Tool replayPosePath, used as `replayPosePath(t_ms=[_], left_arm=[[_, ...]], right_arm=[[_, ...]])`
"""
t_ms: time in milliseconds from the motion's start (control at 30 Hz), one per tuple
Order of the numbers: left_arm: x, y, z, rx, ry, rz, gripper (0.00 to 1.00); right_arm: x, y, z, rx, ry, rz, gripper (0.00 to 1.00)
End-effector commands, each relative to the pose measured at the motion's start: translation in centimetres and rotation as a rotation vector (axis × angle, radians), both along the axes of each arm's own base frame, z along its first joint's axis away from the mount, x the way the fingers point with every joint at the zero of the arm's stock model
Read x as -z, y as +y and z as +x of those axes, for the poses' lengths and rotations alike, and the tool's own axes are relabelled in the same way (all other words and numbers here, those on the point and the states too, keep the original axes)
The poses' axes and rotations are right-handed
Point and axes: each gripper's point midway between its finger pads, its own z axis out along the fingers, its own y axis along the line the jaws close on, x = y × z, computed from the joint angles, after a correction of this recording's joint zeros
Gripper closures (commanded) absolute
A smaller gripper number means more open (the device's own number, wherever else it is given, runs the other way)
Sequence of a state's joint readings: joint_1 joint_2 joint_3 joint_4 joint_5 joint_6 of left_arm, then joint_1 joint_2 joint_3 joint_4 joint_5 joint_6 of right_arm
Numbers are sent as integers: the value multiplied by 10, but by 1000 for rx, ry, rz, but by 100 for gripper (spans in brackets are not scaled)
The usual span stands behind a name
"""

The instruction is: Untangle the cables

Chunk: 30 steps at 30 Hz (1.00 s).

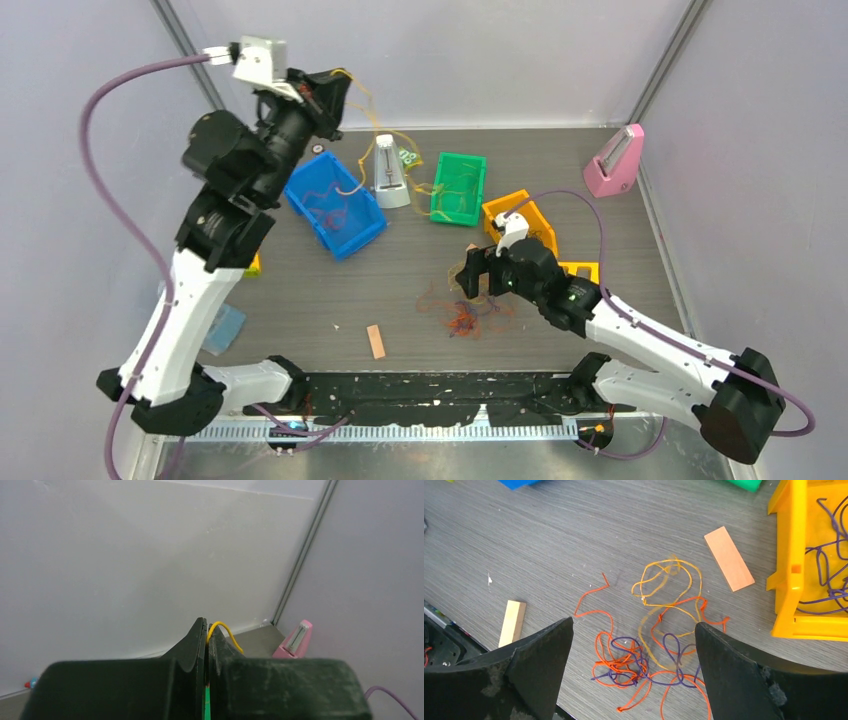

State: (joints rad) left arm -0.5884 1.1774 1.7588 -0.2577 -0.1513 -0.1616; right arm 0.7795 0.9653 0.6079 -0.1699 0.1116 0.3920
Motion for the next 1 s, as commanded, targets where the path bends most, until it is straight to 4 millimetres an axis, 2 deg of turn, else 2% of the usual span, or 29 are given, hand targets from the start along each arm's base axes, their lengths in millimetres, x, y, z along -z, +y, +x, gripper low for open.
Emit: replayPosePath(t_ms=[0, 100, 300, 533, 667, 833, 967], left_arm=[[-3, -31, 13, 107, -58, -38, 100], [5, -54, 34, 150, -47, -31, 100], [34, -96, 83, 194, 34, 15, 100], [81, -134, 132, 219, 120, 50, 100], [114, -146, 155, 204, 179, 77, 100], [148, -157, 177, 194, 234, 102, 100], [183, -166, 194, 182, 288, 144, 100]], right_arm=[[-36, -4, 7, 30, -80, 27, 4], [-53, -10, 11, 60, -121, 43, 4], [-86, -36, 15, 167, -209, 69, 4], [-120, -63, 15, 254, -312, 117, 3], [-126, -69, 15, 260, -330, 106, 3], [-121, -71, 15, 262, -324, 82, 3], [-119, -73, 13, 256, -324, 85, 3]])
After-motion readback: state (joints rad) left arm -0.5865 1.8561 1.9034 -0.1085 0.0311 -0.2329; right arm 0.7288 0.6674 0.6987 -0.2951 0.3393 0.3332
